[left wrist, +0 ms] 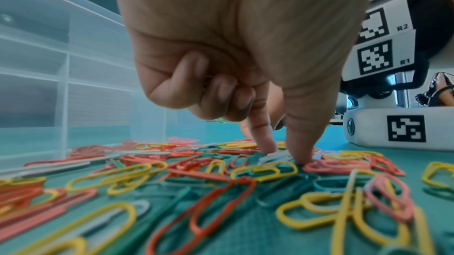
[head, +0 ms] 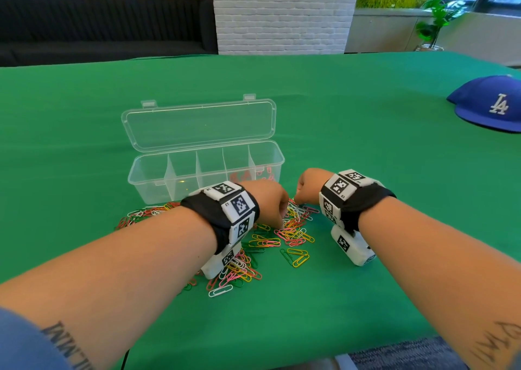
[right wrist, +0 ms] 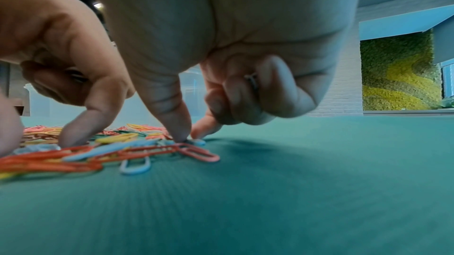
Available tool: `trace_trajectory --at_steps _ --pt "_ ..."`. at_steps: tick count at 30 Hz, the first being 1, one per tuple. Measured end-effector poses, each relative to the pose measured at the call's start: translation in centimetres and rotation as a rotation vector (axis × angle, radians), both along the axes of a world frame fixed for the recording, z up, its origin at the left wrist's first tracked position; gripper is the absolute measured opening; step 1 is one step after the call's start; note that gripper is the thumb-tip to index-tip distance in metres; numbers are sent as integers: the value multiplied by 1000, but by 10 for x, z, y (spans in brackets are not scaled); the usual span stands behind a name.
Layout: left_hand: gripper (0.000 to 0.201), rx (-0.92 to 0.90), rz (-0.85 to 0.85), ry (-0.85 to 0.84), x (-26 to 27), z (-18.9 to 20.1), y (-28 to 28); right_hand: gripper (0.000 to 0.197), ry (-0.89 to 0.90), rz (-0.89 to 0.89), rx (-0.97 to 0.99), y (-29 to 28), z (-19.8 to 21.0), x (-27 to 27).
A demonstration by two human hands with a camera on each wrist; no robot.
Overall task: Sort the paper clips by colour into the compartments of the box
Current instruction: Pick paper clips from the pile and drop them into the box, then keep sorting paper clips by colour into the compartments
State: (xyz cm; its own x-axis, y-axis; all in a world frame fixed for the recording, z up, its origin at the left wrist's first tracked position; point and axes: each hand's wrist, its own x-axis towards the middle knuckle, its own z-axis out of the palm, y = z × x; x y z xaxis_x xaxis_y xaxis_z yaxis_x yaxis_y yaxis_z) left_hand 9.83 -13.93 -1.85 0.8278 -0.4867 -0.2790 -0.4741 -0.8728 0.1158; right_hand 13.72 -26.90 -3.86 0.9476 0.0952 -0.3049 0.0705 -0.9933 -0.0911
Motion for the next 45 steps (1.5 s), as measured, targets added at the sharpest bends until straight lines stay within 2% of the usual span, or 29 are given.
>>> trace_trajectory --at_steps 4,8,12,15,18,20,23,25,27,31,35,40,45 --pt "17 13 1 -3 1 -2 1 14 -15 -7 -14 2 1 -2" --pt "19 67 -21 -40 1 -3 0 30 -46 -21 -29 3 3 -4" --pt "19 176 -68 -138 -5 -2 -3 26 -55 -21 -37 4 5 -5" --pt "21 153 -67 -125 -4 -1 -1 31 -34 -26 -47 5 6 -6" --pt "20 44 12 -12 0 -2 7 30 -16 -32 -45 6 7 -7" --pt "18 -27 91 46 -1 1 12 23 11 -23 -23 6 9 -9" --pt "26 -107 212 130 -1 12 21 32 21 -8 18 6 12 -11" --pt "19 -309 342 268 0 15 30 19 10 3 46 6 11 -12" --pt "17 -561 492 411 2 17 42 24 -9 -14 80 6 13 -12" --pt "18 -926 689 494 1 19 67 19 -3 14 206 8 18 -16" --pt "14 -1094 786 501 2 21 91 31 70 -26 425 19 33 -17" --pt "11 -1171 868 430 4 28 111 35 169 -192 790 50 59 -10" --pt "12 -1016 857 359 20 51 115 24 344 -238 1063 82 76 5"
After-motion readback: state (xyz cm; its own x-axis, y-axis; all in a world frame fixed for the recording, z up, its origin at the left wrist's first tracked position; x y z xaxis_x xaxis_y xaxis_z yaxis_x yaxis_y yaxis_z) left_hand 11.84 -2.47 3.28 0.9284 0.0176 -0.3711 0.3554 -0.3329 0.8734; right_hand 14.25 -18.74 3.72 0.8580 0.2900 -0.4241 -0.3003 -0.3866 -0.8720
